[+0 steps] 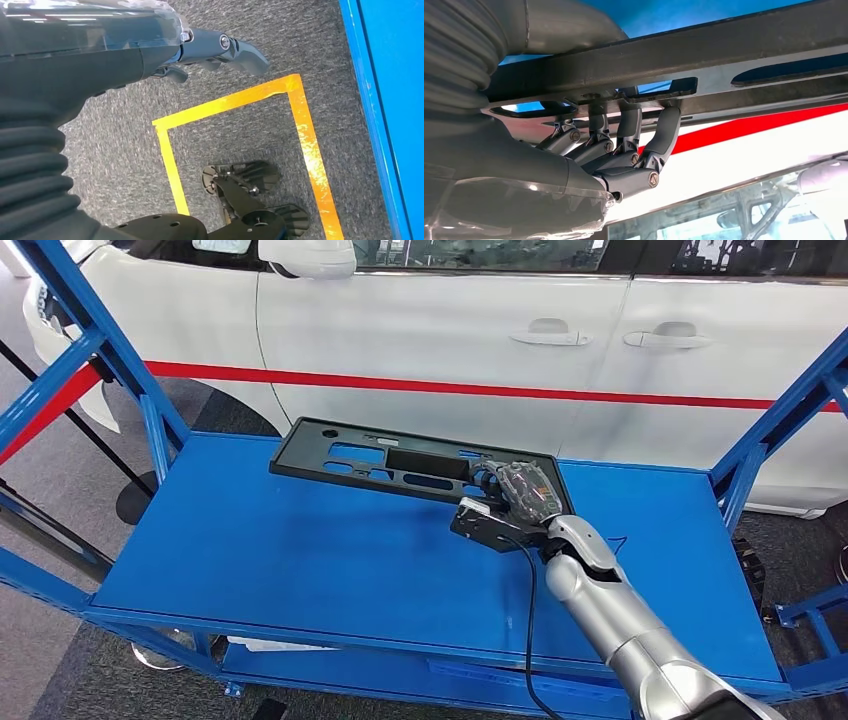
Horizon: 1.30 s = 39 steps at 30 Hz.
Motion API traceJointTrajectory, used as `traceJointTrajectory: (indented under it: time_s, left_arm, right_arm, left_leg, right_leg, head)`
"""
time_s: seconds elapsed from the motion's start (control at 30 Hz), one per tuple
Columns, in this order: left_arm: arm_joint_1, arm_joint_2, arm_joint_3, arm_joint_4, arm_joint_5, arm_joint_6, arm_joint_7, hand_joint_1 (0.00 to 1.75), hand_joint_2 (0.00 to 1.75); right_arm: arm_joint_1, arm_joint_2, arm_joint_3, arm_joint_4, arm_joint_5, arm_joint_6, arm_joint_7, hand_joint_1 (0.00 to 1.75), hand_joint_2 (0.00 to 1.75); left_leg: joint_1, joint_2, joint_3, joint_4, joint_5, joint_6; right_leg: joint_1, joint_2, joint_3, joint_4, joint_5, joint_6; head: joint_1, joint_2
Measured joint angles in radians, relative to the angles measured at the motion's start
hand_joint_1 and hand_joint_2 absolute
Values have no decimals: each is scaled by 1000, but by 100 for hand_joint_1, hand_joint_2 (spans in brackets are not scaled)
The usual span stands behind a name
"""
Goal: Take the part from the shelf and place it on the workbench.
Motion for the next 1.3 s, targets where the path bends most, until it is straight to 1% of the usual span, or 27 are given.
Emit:
traceJointTrajectory:
  time_s: [0.13,0.37,0.67,0.83,0.9,0.97,1.0,1.03,1.07,1.1,1.13,1.17,1.2,1.23,1.27,1.3]
  left_arm:
    - [0,0,-4,0,-12,3,1,0,175]
    - [1,2,-4,0,2,-4,-4,0,175]
    - [2,6,-4,0,-6,-3,-3,0,175]
    - [2,7,-4,0,-11,6,4,0,175]
    - [3,9,-4,0,-12,10,4,0,175]
    - [3,9,-4,0,-13,13,3,0,175]
    - [3,9,-4,0,-13,13,3,0,175]
    - [4,9,-4,0,-13,13,2,0,175]
    - [4,9,-4,0,-13,14,2,0,175]
    - [5,10,-4,0,-13,14,1,0,175]
    - [7,11,-4,0,-13,15,2,0,175]
    - [9,11,-4,0,-13,15,2,0,175]
    - [11,11,-4,0,-13,15,1,0,175]
    - [12,11,-4,0,-13,14,1,0,175]
    - [13,11,-4,0,-13,13,1,0,175]
    - [13,11,-4,0,-13,13,1,0,175]
  right_arm:
    - [0,-11,-3,-23,1,0,5,175,175]
    - [-12,-36,-12,-55,-25,17,-12,175,175]
    - [-20,-44,-13,-54,-49,20,-31,175,175]
    - [-20,-44,-11,-47,-57,18,-39,175,175]
    - [-20,-44,-10,-45,-58,18,-44,175,175]
    - [-21,-44,-10,-43,-60,18,-48,175,175]
    - [-23,-45,-10,-41,-62,18,-49,175,175]
    - [-25,-45,-10,-40,-65,17,-51,175,175]
    - [-26,-45,-9,-38,-68,17,-52,175,175]
    - [-27,-46,-9,-35,-70,17,-53,175,175]
    - [-26,-46,-8,-32,-71,17,-53,175,175]
    - [-24,-47,-8,-29,-71,17,-53,175,175]
    - [-23,-48,-7,-26,-72,18,-53,175,175]
    - [-23,-48,-6,-24,-72,18,-53,175,175]
    - [-24,-48,-5,-23,-72,18,-53,175,175]
    - [-26,-48,-5,-22,-73,19,-53,175,175]
  left_leg:
    - [0,0,0,0,0,0]
    - [0,0,-1,0,0,0]
    - [-3,0,-2,2,-1,2]
    - [-8,0,-5,8,-1,8]
    - [-9,0,-6,11,1,13]
    - [-4,1,-4,2,12,22]
    - [-1,2,-3,-4,20,27]
    - [2,4,-4,-10,26,32]
    - [3,5,-7,-12,30,35]
    - [3,5,-11,-11,32,37]
    - [3,6,-16,-8,32,37]
    - [3,5,-20,-4,32,37]
    - [3,5,-24,1,31,35]
    - [3,4,-26,7,29,33]
    - [3,3,-28,12,26,29]
    - [3,3,-31,17,22,25]
  right_leg:
    - [0,0,0,0,0,0]
    - [0,0,0,0,0,0]
    - [-3,0,0,0,1,2]
    - [-5,0,0,0,3,9]
    - [-6,0,0,-1,7,15]
    - [-4,-1,-2,0,6,23]
    - [-3,-2,-10,15,-8,27]
    - [-3,-3,-26,49,-32,30]
    - [-5,-5,-51,105,-66,33]
    - [-8,-5,-82,175,-101,36]
    - [-11,-6,-110,239,-124,38]
    - [-14,-7,-126,277,-130,41]
    - [-17,-8,-124,279,-117,42]
    - [-19,-9,-103,240,-87,42]
    - [-20,-11,-70,175,-54,40]
    - [-20,-11,-36,112,-33,36]
  head:
    - [0,0]
    - [0,0]
    - [0,0]
    - [0,0]
    - [0,0]
    - [0,0]
    - [0,0]
    - [0,0]
    - [0,0]
    - [0,0]
    - [0,0]
    - [0,0]
    - [0,0]
    - [0,0]
    - [0,0]
    - [0,0]
